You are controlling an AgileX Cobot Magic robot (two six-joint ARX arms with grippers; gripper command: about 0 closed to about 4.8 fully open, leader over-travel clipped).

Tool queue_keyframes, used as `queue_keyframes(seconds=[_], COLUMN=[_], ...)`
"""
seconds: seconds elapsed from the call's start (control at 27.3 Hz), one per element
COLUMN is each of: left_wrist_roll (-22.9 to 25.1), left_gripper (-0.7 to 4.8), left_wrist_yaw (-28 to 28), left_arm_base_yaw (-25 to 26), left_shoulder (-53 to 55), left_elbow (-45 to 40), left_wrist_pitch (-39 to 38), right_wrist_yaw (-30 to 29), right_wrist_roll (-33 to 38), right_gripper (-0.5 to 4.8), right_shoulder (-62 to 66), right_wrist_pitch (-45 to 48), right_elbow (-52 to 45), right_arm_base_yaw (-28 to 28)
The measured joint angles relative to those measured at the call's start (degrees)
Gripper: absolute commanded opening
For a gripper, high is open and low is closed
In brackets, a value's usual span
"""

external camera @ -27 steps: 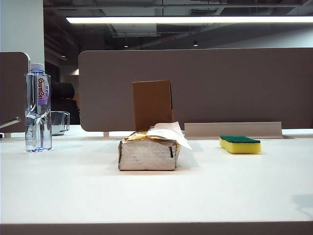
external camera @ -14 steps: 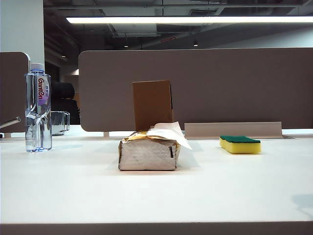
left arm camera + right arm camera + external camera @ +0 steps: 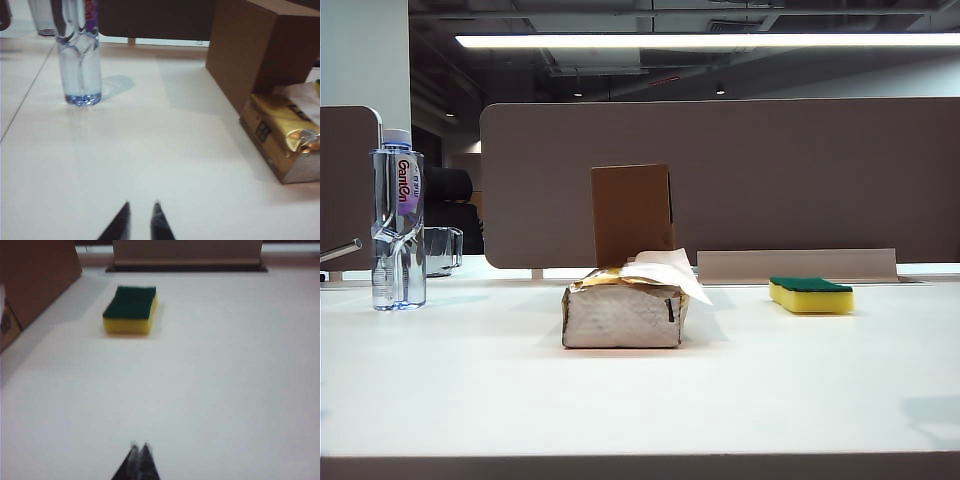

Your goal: Move the sponge from right to left to wipe the table, avoiding obstacles on the table, and finally reaching the bottle of mineral water.

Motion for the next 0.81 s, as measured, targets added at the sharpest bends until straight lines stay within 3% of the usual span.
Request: queue_keyframes(seconds=[0.07,0.22,0.37,0.51,0.81], left_wrist_roll=[0.0,-0.5,-3.89,-7.23,-11.26], left_gripper=[0.93,2.35,2.57,3.5,3.5], left_wrist_yaw=[0.87,2.27,3.93,10.71,18.67], left_arm_base_yaw=[0.0,0.0,0.0,-0.02,-0.02], left_shoulder=[0.02,0.0,0.0,0.02,0.04], left_elbow=[0.92,4.0,6.51,10.6,16.2], left_wrist_pitch=[-0.04,0.07,-0.07,-4.28,-9.03], right_wrist_yaw=[0.0,0.0,-0.02,-0.07,-0.61], right_wrist_roll=[0.0,1.14,5.07,10.25,12.09], right_gripper=[-0.01,-0.02,-0.01,0.0,0.02], right_shoulder=[-0.04,-0.15,-0.15,0.09,4.44], right_wrist_pitch=[0.11,-0.24,-1.36,-7.87,-20.24], right_elbow=[1.77,4.7,7.39,15.08,29.33], right_arm_base_yaw=[0.11,0.15,0.15,0.17,0.2])
